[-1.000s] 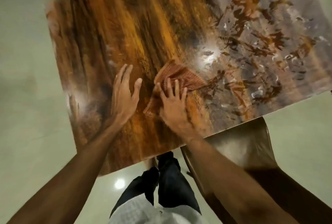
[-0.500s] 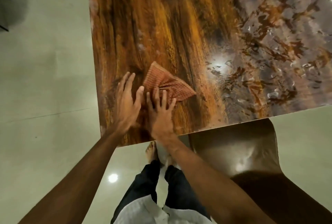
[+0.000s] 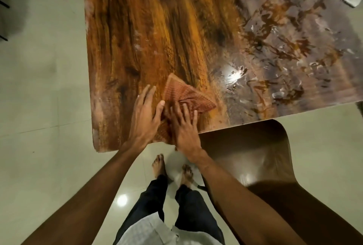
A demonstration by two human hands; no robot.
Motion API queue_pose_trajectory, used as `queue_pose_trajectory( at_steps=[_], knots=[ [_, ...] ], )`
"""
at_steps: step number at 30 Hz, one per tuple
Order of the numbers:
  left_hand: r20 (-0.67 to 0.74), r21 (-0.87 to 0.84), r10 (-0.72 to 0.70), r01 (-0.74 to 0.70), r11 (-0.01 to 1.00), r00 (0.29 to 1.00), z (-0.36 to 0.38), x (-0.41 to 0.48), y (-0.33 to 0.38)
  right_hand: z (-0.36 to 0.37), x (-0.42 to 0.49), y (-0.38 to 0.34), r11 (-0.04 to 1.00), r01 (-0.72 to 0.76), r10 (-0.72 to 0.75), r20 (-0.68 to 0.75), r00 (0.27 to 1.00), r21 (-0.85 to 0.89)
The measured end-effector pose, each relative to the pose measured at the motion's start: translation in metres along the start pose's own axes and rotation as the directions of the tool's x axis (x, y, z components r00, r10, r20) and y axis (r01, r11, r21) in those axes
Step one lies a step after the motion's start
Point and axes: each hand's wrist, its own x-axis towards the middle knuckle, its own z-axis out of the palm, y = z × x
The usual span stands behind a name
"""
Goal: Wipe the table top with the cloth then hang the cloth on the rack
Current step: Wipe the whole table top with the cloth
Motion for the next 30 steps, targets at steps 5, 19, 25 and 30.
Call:
queue_pose_trajectory(
  at_steps=[5,19,25,30],
  knots=[
    [0.026,-0.007,0.025,-0.025,1.000,0.999,0.024,-0.017,0.024,-0.007,-0.046,0.106,0.974,-0.223,0.226,-0.062,0.972,0.051],
    [0.003,-0.002,-0.022,0.022,1.000,1.000,0.016,0.007,0.028,-0.028,0.011,0.121,0.927,-0.353,0.361,-0.045,0.931,0.128],
    [-0.025,-0.020,-0.118,0.117,0.993,0.993,-0.012,0.060,-0.008,-0.035,0.105,0.031,0.996,0.086,-0.086,0.043,0.995,0.010],
    [-0.190,0.133,-0.078,0.105,0.986,0.979,-0.057,0.112,-0.053,-0.055,0.227,0.024,0.970,-0.238,0.238,-0.001,0.971,0.040]
  ],
)
